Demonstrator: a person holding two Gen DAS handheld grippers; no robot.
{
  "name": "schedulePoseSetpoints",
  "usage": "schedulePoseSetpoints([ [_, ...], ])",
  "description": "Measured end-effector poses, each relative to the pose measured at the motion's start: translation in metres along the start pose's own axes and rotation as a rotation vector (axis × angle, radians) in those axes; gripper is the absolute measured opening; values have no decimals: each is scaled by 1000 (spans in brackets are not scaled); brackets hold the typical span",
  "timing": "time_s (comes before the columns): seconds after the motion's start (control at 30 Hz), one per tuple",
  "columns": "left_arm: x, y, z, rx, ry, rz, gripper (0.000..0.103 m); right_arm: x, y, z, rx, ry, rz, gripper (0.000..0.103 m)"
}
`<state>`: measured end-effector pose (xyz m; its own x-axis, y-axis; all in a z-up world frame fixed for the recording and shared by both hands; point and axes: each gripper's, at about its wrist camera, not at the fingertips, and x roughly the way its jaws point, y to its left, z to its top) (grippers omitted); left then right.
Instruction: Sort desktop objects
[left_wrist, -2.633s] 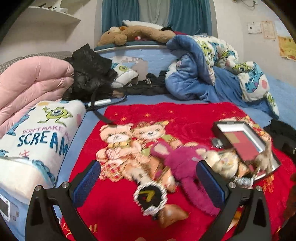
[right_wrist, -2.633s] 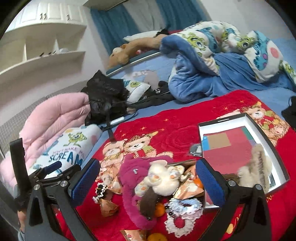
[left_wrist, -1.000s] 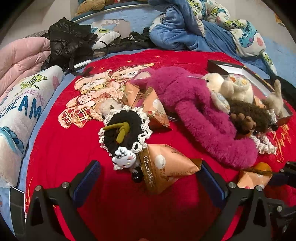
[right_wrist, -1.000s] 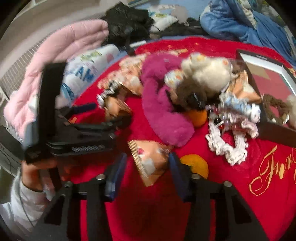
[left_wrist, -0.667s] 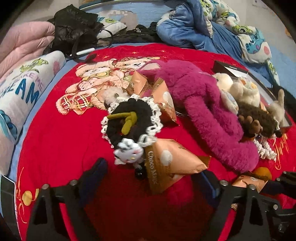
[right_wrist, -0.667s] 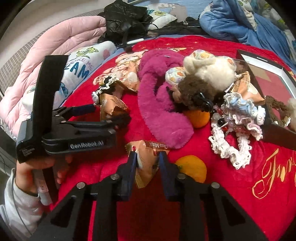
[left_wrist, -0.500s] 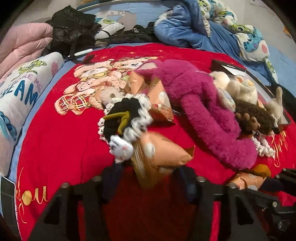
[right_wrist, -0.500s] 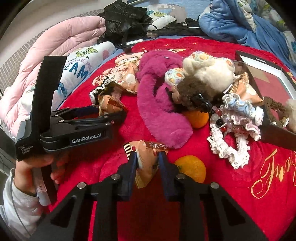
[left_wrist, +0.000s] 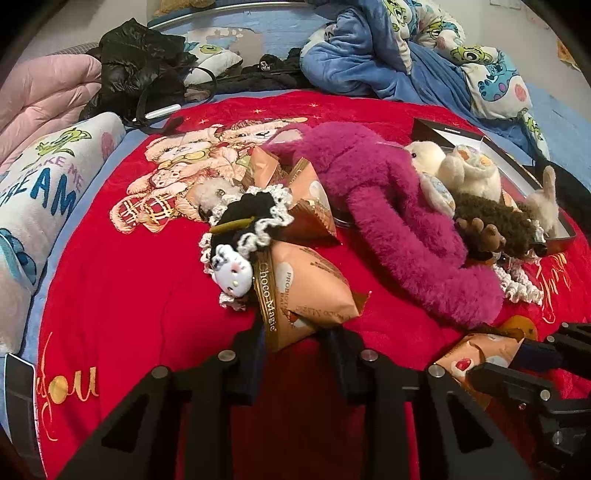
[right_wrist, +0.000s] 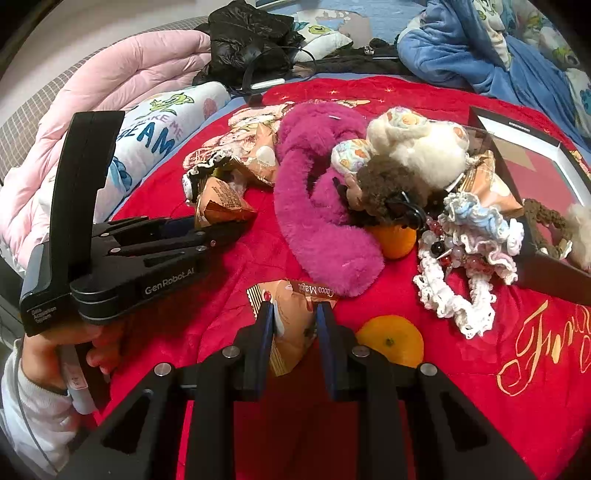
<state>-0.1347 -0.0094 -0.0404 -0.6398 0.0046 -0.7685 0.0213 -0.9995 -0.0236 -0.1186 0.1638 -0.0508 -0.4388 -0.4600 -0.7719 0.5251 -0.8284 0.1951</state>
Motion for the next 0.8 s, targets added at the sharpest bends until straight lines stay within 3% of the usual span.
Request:
schedulePoseSetpoints([
  [0.63, -36, 2, 2, -10, -78, 7, 21, -20, 2, 0, 1, -56, 10, 21],
  [0.8, -61, -8, 5, 11, -146, -18, 5, -35, -1, 2, 21, -120, -24, 19],
])
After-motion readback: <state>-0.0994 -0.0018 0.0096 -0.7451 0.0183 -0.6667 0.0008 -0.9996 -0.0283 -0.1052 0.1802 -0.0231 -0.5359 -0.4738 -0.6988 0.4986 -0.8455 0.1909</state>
